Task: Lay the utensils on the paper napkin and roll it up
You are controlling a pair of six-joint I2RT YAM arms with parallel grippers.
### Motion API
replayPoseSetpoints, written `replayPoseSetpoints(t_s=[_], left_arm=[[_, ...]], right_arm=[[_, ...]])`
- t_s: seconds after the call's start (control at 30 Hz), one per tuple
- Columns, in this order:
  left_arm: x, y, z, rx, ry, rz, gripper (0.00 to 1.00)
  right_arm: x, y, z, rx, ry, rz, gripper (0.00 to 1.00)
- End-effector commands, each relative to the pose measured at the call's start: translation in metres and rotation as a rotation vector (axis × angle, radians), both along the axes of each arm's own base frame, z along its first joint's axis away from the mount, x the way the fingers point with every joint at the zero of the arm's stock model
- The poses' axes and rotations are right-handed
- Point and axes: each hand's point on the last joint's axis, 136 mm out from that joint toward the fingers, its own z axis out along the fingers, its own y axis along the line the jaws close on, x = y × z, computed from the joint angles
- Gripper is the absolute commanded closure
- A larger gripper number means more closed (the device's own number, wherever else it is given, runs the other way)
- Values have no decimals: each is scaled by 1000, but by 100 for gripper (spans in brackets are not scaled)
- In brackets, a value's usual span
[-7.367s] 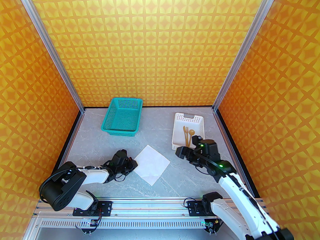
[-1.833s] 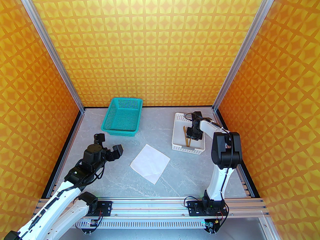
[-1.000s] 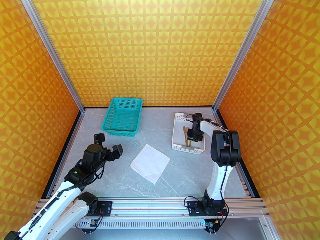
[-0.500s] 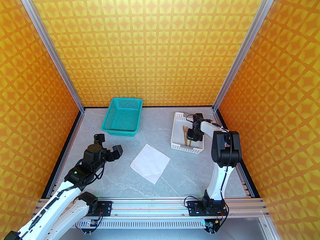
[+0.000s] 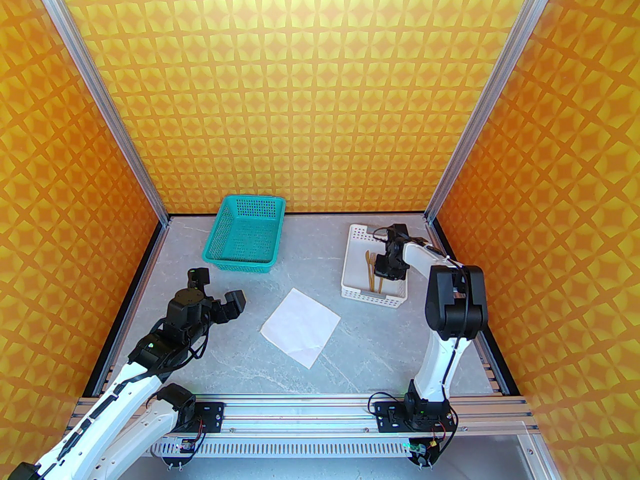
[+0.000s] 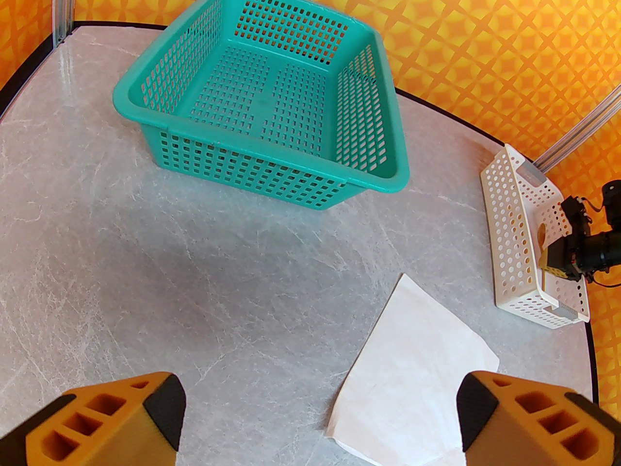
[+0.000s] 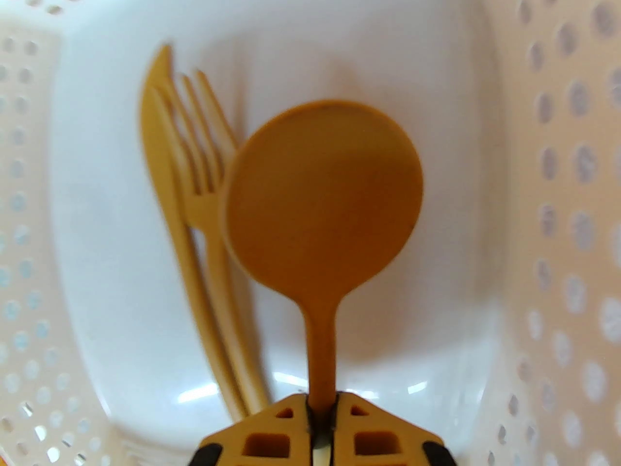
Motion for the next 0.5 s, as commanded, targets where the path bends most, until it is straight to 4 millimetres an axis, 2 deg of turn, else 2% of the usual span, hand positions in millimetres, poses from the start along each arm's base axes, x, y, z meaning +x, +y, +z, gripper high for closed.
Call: replayPoseSetpoints(t_s=[0.0, 0.3, 0.47], left_arm=[[-1, 7, -1, 13, -5, 22, 2], [0, 5, 4, 13, -20, 9, 2], [-1, 4, 4, 10, -21, 4, 2]], right_arm=[[1, -2, 33, -27, -69, 15, 90], [-8, 9, 88, -3, -185, 19, 91], [-17, 28, 120, -5, -237, 59, 91]])
